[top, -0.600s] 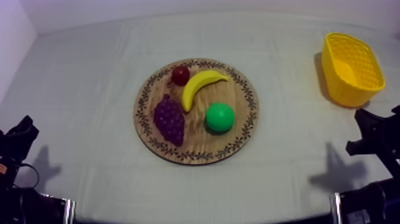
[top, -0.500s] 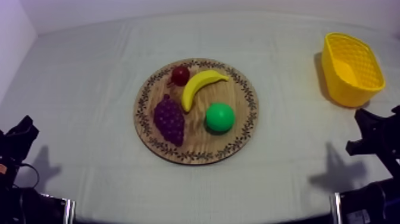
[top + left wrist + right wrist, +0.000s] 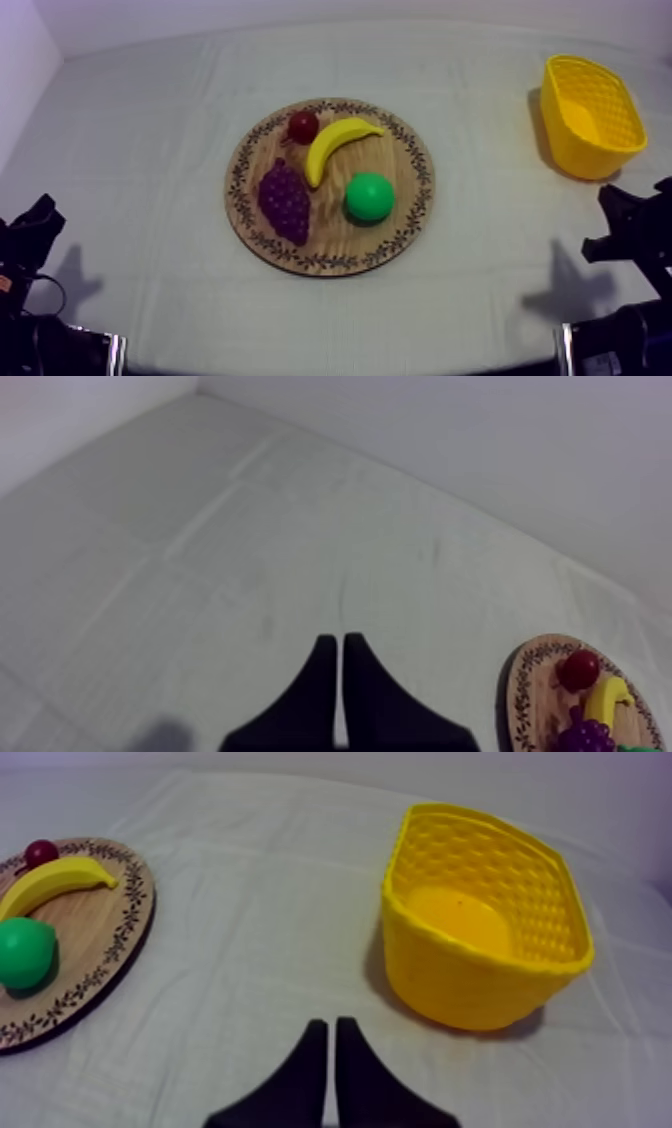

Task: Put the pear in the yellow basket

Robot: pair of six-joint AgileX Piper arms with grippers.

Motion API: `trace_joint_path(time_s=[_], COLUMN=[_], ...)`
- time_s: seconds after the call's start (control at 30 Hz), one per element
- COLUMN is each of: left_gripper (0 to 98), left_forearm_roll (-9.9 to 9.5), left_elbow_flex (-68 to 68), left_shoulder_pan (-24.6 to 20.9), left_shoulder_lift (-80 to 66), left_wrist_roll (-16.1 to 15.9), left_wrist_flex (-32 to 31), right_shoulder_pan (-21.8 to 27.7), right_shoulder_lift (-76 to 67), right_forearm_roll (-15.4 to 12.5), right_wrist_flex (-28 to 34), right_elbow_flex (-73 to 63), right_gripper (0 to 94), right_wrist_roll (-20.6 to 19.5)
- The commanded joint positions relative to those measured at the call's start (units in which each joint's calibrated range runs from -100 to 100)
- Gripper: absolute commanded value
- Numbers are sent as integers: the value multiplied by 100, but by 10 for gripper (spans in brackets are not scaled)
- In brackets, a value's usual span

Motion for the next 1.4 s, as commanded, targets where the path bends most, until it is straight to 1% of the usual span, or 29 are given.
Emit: trace_joint_path(time_s=[0.0,0.27,0.37,0.43,0.63,0.7,0.77,0.93,1.0,1.07,1.27,1.37], left_gripper=[1,1,1,1,1,1,1,1,1,1,1,1], left_forearm_roll=[0,0,0,0,0,0,0,0,0,0,0,0], left_elbow_flex=[2,2,2,2,2,2,2,2,2,2,2,2], left_shoulder_pan=[-2,-2,-2,-2,-2,-2,-2,-2,-2,-2,-2,-2], left_shoulder_lift=[2,2,2,2,2,2,2,2,2,2,2,2], left_wrist_roll=[0,0,0,1,0,0,0,0,0,0,0,0], left_wrist_flex=[5,5,5,5,5,5,5,5,5,5,5,5], right_shoulder_pan=[33,136,70,20,-39,-22,35,114,-7,-235,-1191,-1577], right_shoulder_lift=[-2,-2,-2,1,439,845,1344,2559,2949,3319,4494,5116], right_forearm_roll=[9,64,117,79,-229,-339,-463,-885,-991,-1008,-783,-756], right_wrist_flex=[-13,174,203,266,154,103,129,315,401,496,821,1154], right_elbow_flex=[5,-56,-143,-297,-1130,-1503,-1994,-3260,-3692,-4098,-5174,-5684], right_gripper=[4,5,5,5,5,5,5,5,5,5,5,5], right_wrist_roll=[-275,-679,-798,-806,-606,-532,-547,-408,-281,-203,-274,-285])
